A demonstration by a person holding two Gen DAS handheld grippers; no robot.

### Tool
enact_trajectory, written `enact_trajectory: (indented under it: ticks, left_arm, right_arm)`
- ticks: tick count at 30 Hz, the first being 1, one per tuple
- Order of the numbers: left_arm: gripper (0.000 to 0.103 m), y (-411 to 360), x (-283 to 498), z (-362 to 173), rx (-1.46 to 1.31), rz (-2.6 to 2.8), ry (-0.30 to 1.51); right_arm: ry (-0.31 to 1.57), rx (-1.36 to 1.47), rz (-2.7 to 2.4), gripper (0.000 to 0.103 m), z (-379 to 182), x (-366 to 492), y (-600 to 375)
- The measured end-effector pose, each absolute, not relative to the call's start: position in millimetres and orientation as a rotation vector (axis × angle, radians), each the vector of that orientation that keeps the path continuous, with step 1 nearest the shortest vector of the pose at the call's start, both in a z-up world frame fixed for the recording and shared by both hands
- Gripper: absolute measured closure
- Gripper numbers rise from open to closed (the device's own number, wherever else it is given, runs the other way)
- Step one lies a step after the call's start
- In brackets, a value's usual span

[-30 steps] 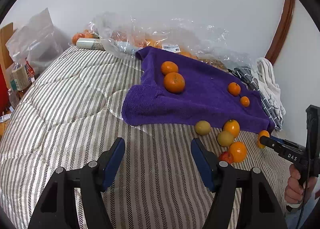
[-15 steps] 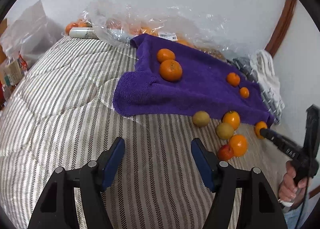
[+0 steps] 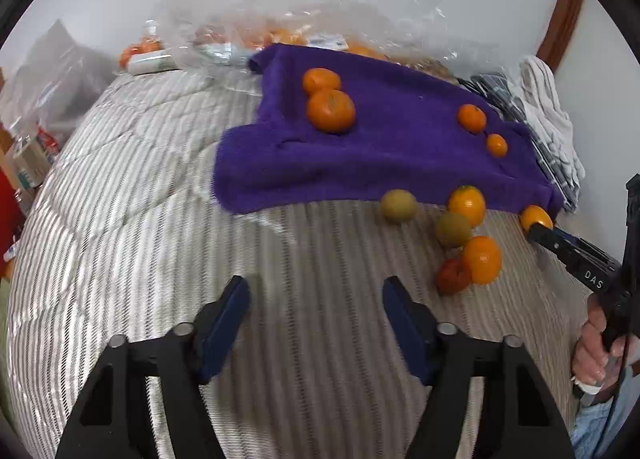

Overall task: Organize fruits
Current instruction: 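Hold the mandarin in the right gripper while the left gripper grasps a yellow-green fruit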

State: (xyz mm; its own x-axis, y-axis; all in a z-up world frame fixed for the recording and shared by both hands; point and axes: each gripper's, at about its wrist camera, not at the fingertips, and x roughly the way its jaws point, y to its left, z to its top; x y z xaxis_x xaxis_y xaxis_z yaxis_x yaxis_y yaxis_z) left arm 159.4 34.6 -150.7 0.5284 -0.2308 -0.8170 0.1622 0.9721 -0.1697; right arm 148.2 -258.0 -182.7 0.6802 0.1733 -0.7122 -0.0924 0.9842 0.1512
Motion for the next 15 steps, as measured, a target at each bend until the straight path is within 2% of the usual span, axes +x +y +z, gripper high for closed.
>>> enact_trajectory:
  ticks: [6, 12, 13, 15]
  left_arm:
    - [0.053, -0.9, 179.6, -144.6, 0.008, -0.26, 0.953]
    - [0.056, -16.1, 197.5, -144.5, -0.012, -0.301, 0.951]
    - [0.059, -18.1, 200.5, -146.7, -0.005, -0.297, 0.954]
    - [0.075, -17.6, 205.3, -154.4, -0.015, -0.302, 0.961]
  right_arm:
    - [0.758, 0.156, 0.127, 0.075, -177.0, 139.9, -268.3]
    - [0.76, 0.177, 0.139, 0.077, -176.7, 141.6, -269.6]
    - [0.758, 0.177, 0.14, 0.077, -176.4, 141.4, -269.7]
    - [0.759, 0.177, 0.138, 0.077, -176.1, 141.3, -269.7]
